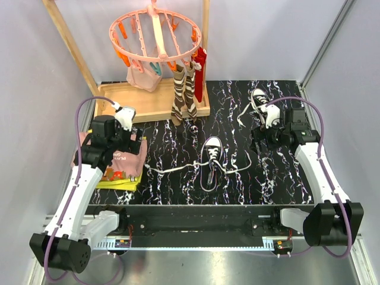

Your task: Tie the shoes

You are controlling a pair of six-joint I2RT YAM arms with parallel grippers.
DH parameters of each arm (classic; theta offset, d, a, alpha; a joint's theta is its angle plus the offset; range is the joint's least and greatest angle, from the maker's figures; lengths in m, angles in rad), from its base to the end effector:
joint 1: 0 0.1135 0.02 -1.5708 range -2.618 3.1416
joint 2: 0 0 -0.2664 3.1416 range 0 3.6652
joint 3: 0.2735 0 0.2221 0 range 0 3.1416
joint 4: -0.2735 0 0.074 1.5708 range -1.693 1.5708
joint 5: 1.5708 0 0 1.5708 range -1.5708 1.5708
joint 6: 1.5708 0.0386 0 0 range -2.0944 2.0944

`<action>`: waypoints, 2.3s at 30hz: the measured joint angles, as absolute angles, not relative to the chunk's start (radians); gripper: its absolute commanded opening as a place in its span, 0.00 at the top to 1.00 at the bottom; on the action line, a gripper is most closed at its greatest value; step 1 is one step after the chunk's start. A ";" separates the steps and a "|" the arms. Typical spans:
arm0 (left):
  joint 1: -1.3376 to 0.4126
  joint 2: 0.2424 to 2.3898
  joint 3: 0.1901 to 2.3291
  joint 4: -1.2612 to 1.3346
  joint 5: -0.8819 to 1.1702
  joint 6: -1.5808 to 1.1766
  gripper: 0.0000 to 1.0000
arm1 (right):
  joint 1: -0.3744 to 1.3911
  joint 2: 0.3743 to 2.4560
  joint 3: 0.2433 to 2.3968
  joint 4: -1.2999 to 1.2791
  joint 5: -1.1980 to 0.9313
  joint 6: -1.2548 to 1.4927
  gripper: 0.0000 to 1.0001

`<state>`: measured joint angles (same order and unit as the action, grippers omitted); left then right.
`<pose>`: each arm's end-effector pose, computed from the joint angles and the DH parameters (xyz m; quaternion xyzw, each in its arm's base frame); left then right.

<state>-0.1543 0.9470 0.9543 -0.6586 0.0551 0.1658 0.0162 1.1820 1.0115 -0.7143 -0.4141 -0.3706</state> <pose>0.1650 -0.0278 0.3231 0.1548 0.8824 -0.0221 0.4437 0.2089 0.0189 0.2982 -0.2450 0.8912 0.1325 0.3581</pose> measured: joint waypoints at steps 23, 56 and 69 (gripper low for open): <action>-0.451 1.450 0.966 -0.691 0.204 0.656 0.20 | 0.017 1.279 0.926 -0.871 -0.374 -0.483 0.00; -0.693 1.594 0.929 -0.533 0.198 0.634 1.00 | 0.085 1.574 0.974 -0.737 -0.163 -0.343 0.32; -0.691 1.415 0.999 -0.576 0.327 0.582 1.00 | 0.088 1.702 1.087 -0.709 -0.223 -0.200 0.40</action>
<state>-0.6914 1.4151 0.9989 -0.5758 0.3275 0.5819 0.0883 1.7016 1.0874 -0.7086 -0.2226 -0.2005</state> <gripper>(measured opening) 0.005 0.608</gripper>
